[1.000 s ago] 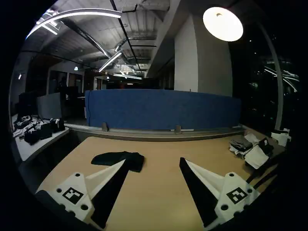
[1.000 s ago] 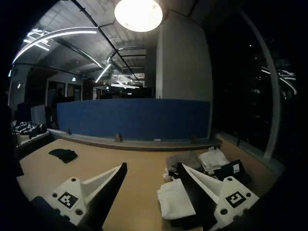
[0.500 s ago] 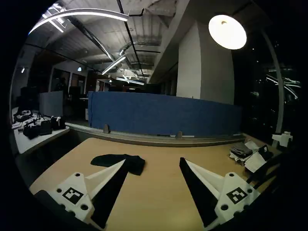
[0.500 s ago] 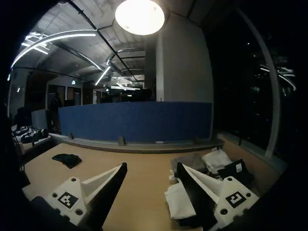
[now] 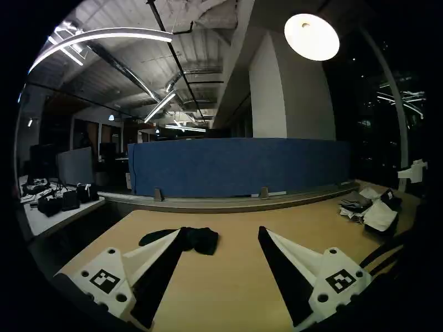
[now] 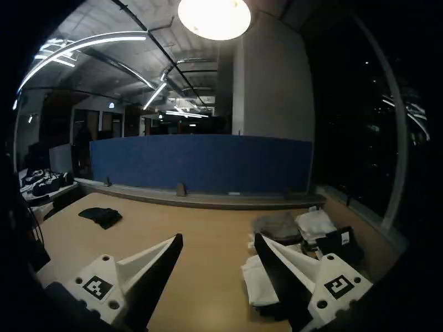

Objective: Fold towel

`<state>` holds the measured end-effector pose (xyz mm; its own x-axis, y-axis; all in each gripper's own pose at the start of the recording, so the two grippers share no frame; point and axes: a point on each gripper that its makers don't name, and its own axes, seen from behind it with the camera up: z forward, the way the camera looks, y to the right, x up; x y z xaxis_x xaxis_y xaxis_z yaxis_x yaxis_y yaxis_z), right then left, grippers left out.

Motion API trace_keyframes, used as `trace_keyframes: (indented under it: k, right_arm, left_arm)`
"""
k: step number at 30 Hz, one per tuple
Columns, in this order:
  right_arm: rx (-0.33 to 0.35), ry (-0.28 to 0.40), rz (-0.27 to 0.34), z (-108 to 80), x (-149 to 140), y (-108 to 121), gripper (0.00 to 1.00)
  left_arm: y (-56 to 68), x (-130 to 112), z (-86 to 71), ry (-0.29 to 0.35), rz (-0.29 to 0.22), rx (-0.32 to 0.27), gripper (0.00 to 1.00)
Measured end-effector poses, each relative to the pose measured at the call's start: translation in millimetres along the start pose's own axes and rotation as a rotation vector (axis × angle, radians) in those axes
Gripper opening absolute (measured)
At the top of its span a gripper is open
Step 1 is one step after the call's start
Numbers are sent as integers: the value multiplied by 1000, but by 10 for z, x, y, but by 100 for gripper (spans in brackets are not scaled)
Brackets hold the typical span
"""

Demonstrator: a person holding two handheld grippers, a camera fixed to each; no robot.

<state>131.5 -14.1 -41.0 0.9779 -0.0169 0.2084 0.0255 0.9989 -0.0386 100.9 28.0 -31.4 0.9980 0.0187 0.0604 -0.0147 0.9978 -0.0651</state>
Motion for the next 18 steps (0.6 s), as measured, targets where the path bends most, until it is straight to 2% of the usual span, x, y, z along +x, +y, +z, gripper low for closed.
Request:
trace_keyframes:
  k: [6, 12, 18]
  right_arm:
    - [-27, -33, 1, 27, -52, 89, 100]
    - [-74, -39, -36, 113, -30, 210, 100]
    - [-92, -34, -42, 232, -37, 182, 100]
  left_arm:
    - [-66, -141, 6, 31, -10, 16, 95]
    - [-155, -302, 27, 61, 2, 38, 95]
    - [-192, -534, 109, 69, 5, 44, 95]
